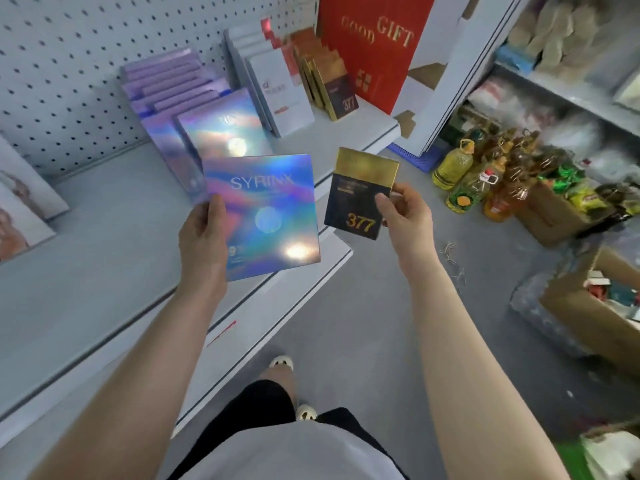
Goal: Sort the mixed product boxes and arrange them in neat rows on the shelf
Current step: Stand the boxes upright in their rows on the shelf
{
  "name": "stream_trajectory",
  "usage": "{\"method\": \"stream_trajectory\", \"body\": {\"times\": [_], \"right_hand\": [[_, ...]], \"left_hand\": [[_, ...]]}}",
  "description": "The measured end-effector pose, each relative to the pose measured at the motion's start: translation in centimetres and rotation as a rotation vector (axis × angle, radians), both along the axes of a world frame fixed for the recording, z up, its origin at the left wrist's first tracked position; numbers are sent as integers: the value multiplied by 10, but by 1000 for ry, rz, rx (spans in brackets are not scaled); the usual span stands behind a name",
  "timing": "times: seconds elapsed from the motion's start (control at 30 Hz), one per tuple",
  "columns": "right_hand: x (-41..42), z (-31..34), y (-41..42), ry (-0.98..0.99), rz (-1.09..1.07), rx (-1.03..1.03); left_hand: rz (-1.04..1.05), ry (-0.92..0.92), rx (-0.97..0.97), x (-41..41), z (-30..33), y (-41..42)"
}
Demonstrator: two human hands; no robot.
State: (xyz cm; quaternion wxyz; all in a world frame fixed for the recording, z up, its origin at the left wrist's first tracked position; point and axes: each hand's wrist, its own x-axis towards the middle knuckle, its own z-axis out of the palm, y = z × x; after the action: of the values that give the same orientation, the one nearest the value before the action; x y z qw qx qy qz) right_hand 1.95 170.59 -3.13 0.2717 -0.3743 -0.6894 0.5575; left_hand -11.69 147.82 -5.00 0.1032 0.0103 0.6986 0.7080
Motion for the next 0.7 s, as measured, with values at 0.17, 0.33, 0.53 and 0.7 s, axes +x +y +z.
{"method": "stream_trajectory", "body": {"times": [0.17,0.33,0.53,0.7], "right_hand": [[-58,-2,86,-12,75,86],[-120,0,156,-2,110,89],[-186,-4,224,-63,185,100],[-252,-23,277,-182,303,119]], "left_hand": [[60,81,44,-35,-3,83],[66,110,32,-81,-2,154],[85,73,10,-112,1,204],[154,46,-25,-127,-2,232]]}}
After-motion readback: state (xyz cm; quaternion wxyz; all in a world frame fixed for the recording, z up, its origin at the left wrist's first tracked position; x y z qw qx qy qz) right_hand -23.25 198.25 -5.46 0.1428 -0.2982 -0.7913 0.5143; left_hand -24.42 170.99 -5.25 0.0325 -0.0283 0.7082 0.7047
